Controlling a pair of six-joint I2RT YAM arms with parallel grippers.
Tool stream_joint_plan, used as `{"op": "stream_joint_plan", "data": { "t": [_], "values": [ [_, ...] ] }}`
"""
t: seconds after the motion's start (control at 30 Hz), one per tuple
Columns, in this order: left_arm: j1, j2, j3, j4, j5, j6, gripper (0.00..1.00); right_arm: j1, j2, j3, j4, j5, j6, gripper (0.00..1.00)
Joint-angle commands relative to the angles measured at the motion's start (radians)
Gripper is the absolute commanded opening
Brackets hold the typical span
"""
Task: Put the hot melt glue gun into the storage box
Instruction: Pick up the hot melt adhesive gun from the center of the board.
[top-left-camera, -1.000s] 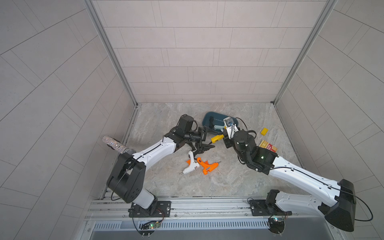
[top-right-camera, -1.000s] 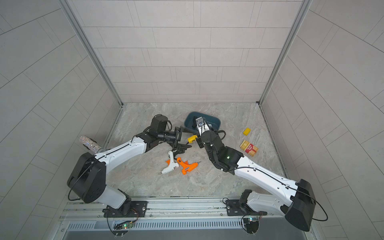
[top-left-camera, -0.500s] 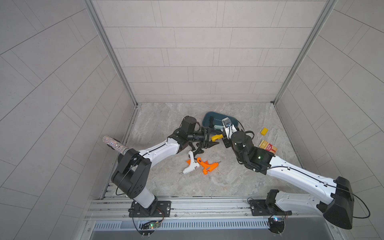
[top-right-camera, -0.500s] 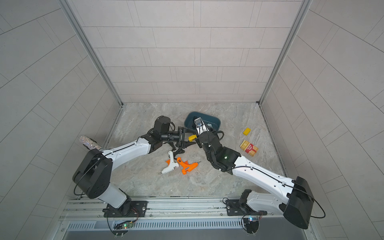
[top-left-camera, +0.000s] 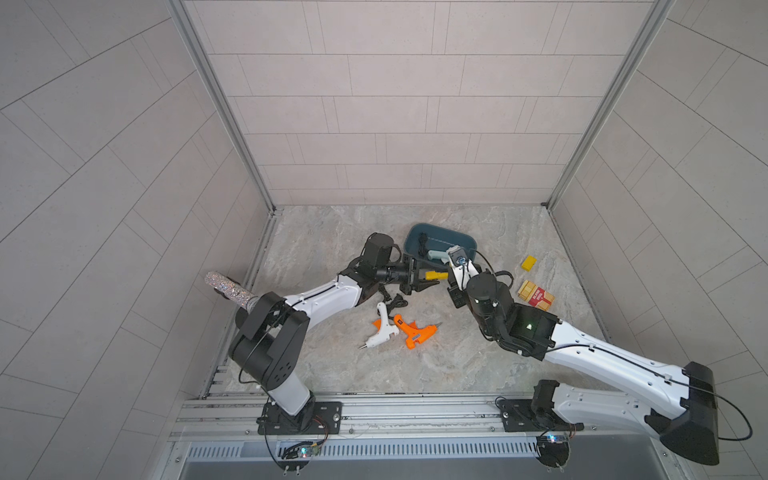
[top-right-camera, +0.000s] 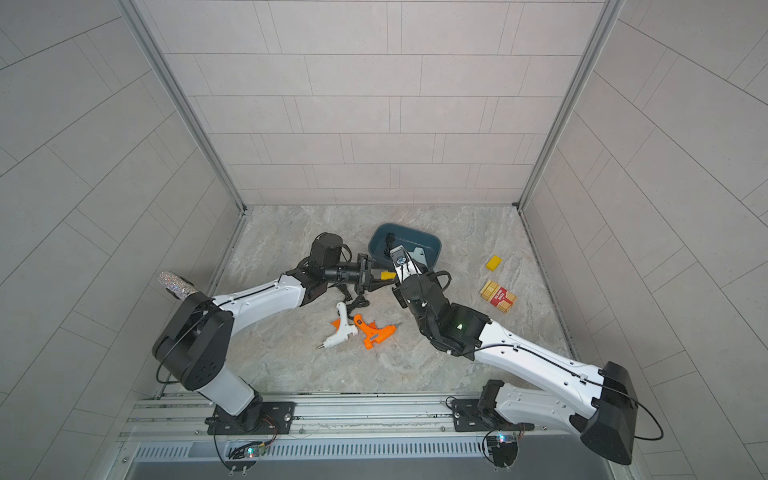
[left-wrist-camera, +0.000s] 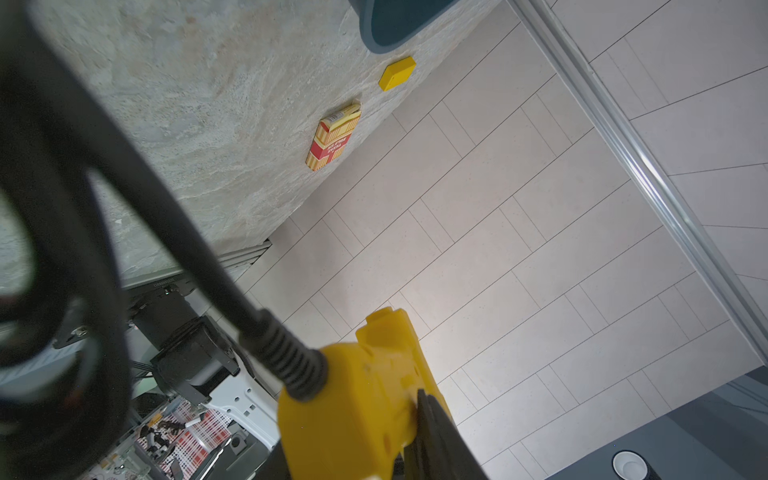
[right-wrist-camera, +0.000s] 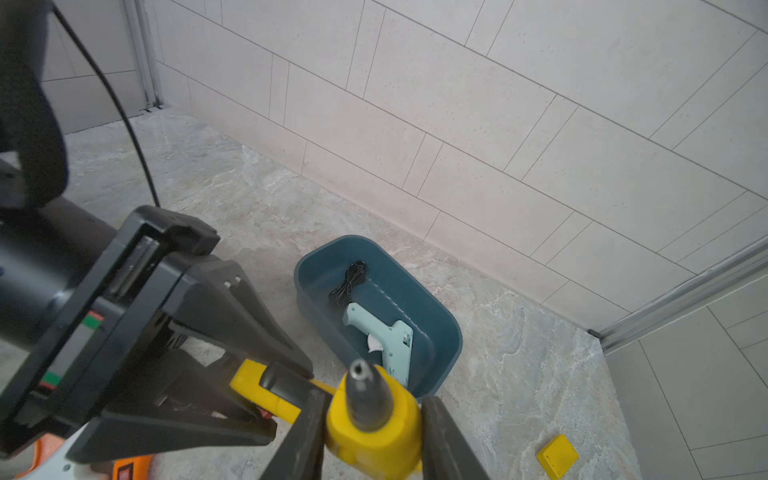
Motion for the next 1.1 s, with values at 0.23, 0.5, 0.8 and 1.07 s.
{"op": "stream_joint_plan", "data": {
  "t": [0.23,0.5,0.8,1.07],
  "values": [
    [0.035,0.039,0.073,-0.192,-0.012,0.176,0.0,0.017,-0.142,0.022,-0.087,-0.04,0.086,0.12],
    [0.095,0.044,0.262,-0.612,-0.095,0.54,0.0,-0.011,-0.265,0.064,-0.161,-0.073,0.135,0.58],
    [0.098,0.1,0.464,-0.767,-0.201,0.839,0.0,-0.39,-0.276,0.114,-0.404,-0.409,0.503,0.68],
    [0.096,0.091,0.486,-0.804,-0.235,1.094,0.0,-0.708,-0.094,0.105,-0.363,-0.992,0.864,0.64]
  ]
}}
